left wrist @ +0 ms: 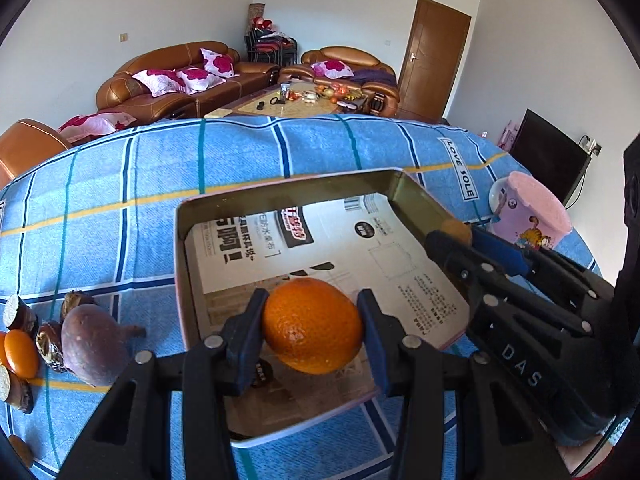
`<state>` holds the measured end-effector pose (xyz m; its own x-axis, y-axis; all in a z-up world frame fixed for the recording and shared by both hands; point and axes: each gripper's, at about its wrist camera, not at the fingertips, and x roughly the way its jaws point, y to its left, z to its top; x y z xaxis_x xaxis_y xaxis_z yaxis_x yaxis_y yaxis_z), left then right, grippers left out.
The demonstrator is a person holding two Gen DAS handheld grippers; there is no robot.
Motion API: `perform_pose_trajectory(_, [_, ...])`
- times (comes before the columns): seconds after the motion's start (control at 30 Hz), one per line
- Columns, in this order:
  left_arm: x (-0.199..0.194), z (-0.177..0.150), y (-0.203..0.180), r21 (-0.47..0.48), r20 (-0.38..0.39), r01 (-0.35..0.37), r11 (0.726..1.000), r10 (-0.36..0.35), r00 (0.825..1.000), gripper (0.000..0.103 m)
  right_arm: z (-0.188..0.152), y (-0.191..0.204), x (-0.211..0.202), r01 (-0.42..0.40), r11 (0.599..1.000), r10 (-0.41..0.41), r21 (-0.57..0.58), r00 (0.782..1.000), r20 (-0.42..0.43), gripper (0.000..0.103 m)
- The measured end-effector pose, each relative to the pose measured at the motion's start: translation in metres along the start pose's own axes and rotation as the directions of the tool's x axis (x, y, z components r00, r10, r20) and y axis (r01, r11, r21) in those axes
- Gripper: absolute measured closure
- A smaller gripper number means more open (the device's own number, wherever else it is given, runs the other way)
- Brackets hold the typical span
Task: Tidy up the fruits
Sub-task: 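Carry the orange with the left tool into the tin box while the right tool drops the kiwi there, then move both open tools back toward the remaining fruits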
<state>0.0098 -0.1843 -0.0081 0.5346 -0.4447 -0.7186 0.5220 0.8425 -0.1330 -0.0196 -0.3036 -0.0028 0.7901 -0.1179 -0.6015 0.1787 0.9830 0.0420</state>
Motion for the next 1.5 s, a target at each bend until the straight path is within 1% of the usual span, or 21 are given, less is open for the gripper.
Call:
perform_pose_trajectory(0.13, [0.006, -0.003, -0.001, 0.014, -0.014, -0.024, 1.0, 0.024, 1.0, 0.056, -0.002, 0.003, 0.005, 0.023, 0.999, -0.024, -0.024, 0.999, -0.026, 0.072])
perform_pose_trajectory(0.5, [0.004, -0.004, -0.002, 0.046, 0.017, -0.083, 0.996, 0.082, 0.996, 0.056, -0.006, 0.003, 0.018, -0.004, 1.0, 0.005, 0.005, 0.996, -0.091, 0.072])
perform_pose_trajectory(0.6, [-0.001, -0.005, 0.0, 0.039, 0.037, -0.089, 0.995, 0.087, 0.996, 0.053, -0.007, 0.003, 0.017, -0.004, 1.0, 0.005, 0.008, 0.996, -0.085, 0.071])
perform_pose_trajectory(0.63, [-0.005, -0.004, 0.001, 0.033, 0.052, -0.101, 0.994, 0.099, 0.994, 0.048, -0.006, 0.003, 0.016, -0.007, 1.0, 0.009, 0.016, 0.997, -0.08, 0.07])
perform_pose_trajectory(0.67, [-0.009, -0.003, 0.003, 0.025, 0.069, -0.115, 0.993, 0.113, 0.991, 0.04, -0.006, 0.001, 0.014, -0.011, 1.0, 0.013, 0.027, 0.997, -0.072, 0.067])
perform_pose_trajectory(0.7, [-0.013, -0.002, 0.005, 0.014, 0.087, -0.126, 0.992, 0.124, 0.988, 0.035, -0.005, -0.001, 0.012, -0.016, 0.999, 0.019, 0.04, 0.998, -0.06, 0.064])
perform_pose_trajectory(0.73, [-0.017, -0.001, 0.008, 0.0, 0.103, -0.131, 0.991, 0.13, 0.986, 0.027, -0.004, -0.003, 0.009, -0.019, 0.998, 0.022, 0.056, 0.999, -0.047, 0.062])
perform_pose_trajectory(0.77, [-0.022, 0.0, 0.011, -0.012, 0.12, -0.122, 0.993, 0.122, 0.985, 0.022, -0.003, -0.007, 0.007, -0.023, 0.997, 0.026, 0.074, 0.999, -0.031, 0.057])
perform_pose_trajectory(0.8, [-0.026, 0.001, 0.014, -0.025, 0.132, -0.119, 0.993, 0.121, 0.984, 0.019, -0.001, -0.01, 0.004, -0.026, 0.995, 0.027, 0.096, 1.0, -0.015, 0.049])
perform_pose_trajectory(0.83, [-0.029, 0.001, 0.016, -0.036, 0.144, -0.124, 0.992, 0.128, 0.981, 0.012, 0.0, -0.014, 0.001, -0.05, 0.991, 0.05, 0.122, 0.999, 0.002, 0.047])
perform_pose_trajectory(0.87, [-0.032, 0.001, 0.018, -0.042, 0.158, -0.136, 0.99, 0.141, 0.977, 0.007, 0.001, -0.018, -0.002, -0.073, 0.986, 0.071, 0.149, 0.997, 0.02, 0.044])
perform_pose_trajectory(0.9, [-0.035, 0.001, 0.018, -0.043, 0.174, -0.148, 0.988, 0.153, 0.973, 0.006, 0.001, -0.02, -0.004, -0.088, 0.982, 0.082, 0.168, 0.996, 0.041, 0.04])
perform_pose_trajectory(0.97, [-0.039, 0.001, 0.018, -0.029, 0.198, -0.172, 0.985, 0.175, 0.965, 0.005, 0.001, -0.021, -0.01, -0.081, 0.981, 0.067, 0.178, 0.994, 0.084, 0.031])
perform_pose_trajectory(1.0, [-0.041, 0.001, 0.018, -0.022, 0.203, -0.189, 0.982, 0.19, 0.961, 0.005, 0.002, -0.021, -0.013, -0.081, 0.981, 0.063, 0.176, 0.993, 0.104, 0.029])
perform_pose_trajectory(1.07, [-0.042, 0.0, 0.018, -0.015, 0.21, -0.217, 0.976, 0.216, 0.954, 0.004, 0.002, -0.019, -0.017, -0.079, 0.983, 0.057, 0.168, 0.99, 0.13, 0.029])
perform_pose_trajectory(1.13, [-0.042, -0.002, 0.02, -0.006, 0.215, -0.245, 0.97, 0.24, 0.947, 0.004, 0.002, -0.016, -0.022, -0.053, 0.986, 0.026, 0.159, 0.986, 0.168, 0.029])
perform_pose_trajectory(1.23, [-0.043, -0.005, 0.023, -0.001, 0.222, -0.293, 0.956, 0.286, 0.932, 0.003, 0.001, -0.014, -0.032, 0.009, 0.99, -0.044, 0.138, 0.967, 0.252, 0.029])
perform_pose_trajectory(1.3, [-0.046, -0.006, 0.027, -0.011, 0.233, -0.316, 0.949, 0.309, 0.922, 0.002, 0.0, -0.012, -0.038, 0.033, 0.991, -0.07, 0.128, 0.953, 0.296, 0.029])
perform_pose_trajectory(1.37, [-0.049, -0.01, 0.031, -0.02, 0.248, -0.331, 0.944, 0.325, 0.913, 0.0, 0.0, -0.011, -0.039, 0.044, 0.991, -0.08, 0.123, 0.948, 0.307, 0.029])
perform_pose_trajectory(1.43, [-0.051, -0.012, 0.035, -0.023, 0.257, -0.348, 0.937, 0.342, 0.904, 0.0, 0.001, -0.008, -0.037, 0.053, 0.992, -0.084, 0.111, 0.952, 0.296, 0.029])
perform_pose_trajectory(1.5, [-0.051, -0.014, 0.038, -0.015, 0.251, -0.363, 0.932, 0.354, 0.901, 0.0, 0.0, -0.007, -0.038, 0.07, 0.992, -0.099, 0.108, 0.95, 0.296, 0.029])
